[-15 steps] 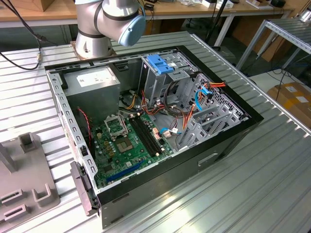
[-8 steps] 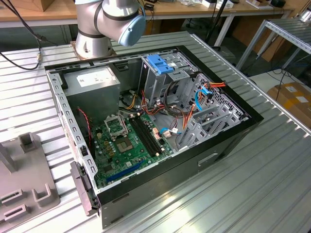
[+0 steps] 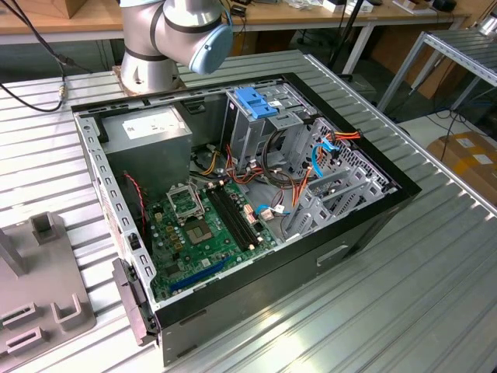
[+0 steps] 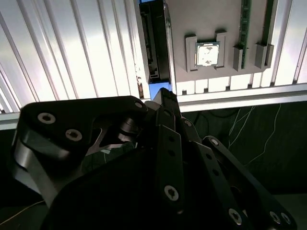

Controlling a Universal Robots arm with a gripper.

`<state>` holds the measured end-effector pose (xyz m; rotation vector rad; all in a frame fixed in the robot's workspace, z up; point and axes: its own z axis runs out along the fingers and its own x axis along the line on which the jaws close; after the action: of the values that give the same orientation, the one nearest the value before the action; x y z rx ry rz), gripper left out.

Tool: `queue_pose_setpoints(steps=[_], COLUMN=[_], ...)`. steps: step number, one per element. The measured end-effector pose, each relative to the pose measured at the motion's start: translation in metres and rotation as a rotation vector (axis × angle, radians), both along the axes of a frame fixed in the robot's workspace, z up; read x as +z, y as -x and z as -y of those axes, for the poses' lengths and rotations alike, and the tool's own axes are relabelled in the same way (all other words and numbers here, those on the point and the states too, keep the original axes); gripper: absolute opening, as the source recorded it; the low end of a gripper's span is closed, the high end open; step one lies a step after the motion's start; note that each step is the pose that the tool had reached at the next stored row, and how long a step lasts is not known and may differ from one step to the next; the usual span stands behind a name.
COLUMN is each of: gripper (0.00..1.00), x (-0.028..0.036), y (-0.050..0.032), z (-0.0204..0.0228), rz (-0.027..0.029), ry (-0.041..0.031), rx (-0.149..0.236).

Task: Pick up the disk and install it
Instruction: 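Pick up the disk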

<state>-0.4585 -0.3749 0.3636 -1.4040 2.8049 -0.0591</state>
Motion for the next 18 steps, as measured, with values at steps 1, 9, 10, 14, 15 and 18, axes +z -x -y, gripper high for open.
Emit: queue_pose_setpoints(steps=[1, 9, 10, 14, 15, 18], gripper=[0.11, 0.11, 0.11, 0.11, 0.11, 0.11], x=[0.0, -0.0001, -0.0001, -0.0003, -0.0003, -0.0003], y=[0.0, 0.0, 0.0, 0.0, 0.0, 0.0], z=[0.0, 0.0, 0.0, 0.0, 0.0, 0.0], rz=[0.0, 0.0, 0.0, -0.0001, -0.0001, 0.0], ry=[0.0, 0.0001, 0.0002, 0.001, 0.0011, 0.0011], rx=[0.0, 0.098, 0.11, 0.181, 0.182, 0.184])
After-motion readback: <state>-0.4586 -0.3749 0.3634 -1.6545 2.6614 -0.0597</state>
